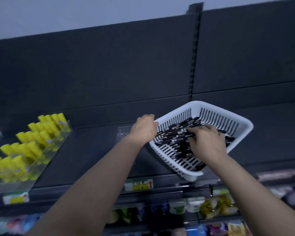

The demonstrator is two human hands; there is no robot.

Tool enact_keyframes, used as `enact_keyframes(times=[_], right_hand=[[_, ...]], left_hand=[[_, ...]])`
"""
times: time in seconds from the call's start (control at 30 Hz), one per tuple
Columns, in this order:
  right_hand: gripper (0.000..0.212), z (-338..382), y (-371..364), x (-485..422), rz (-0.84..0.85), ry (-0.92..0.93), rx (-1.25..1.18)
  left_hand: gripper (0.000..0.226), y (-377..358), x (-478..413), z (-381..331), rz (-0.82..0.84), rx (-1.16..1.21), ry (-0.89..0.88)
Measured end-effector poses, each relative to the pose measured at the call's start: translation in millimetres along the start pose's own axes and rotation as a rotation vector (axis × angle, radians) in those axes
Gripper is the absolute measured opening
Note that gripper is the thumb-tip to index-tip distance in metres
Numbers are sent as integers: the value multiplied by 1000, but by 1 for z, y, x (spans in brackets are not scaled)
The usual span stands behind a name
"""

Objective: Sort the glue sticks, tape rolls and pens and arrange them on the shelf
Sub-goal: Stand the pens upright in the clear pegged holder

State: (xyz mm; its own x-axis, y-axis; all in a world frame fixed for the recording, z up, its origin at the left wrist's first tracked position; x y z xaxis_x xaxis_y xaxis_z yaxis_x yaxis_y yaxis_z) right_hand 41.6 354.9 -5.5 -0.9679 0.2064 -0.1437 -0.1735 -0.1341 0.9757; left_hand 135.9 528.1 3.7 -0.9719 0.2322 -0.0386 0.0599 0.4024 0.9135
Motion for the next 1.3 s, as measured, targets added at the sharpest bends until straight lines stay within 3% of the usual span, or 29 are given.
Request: enact_keyframes(times=[0.13,0.27,0.6,1.03,1.2,1.3], right_hand=[[47,-40,-9,11,88,-162,29],[54,-52,-24,15,185,-215,-104],[56,-55,-30,-1,160,-160,-117],[58,-48,-22,-20,165,-42,-215],[76,-41,-7,-25,134,19,-254],[75,-36,-4,-33,138,81,-231]], left_hand=[[34,-27,-21,-10,88,-83,26],[33,-36,-26,-6,72,-122,45],[42,-33,-13,7,6,-85,141],[28,-21,15,25,-21,-178,248],[31,-15,30,32,-84,-120,293],[39,-8,43,37,-137,-92,345]])
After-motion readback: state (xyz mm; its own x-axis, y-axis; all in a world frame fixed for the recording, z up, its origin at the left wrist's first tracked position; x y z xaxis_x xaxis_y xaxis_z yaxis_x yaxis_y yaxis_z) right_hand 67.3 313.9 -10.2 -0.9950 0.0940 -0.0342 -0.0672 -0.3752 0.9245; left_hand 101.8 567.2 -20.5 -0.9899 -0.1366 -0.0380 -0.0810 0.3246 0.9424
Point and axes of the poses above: each hand's wrist, its own x-axis away from the middle knuckle, its own y-axis out of the back of the hand, z = x × y, the point moved 8 cm from there along -x, towards the middle knuckle, and after that the axes turned 6 degrees about x, right-handed, at the moved point
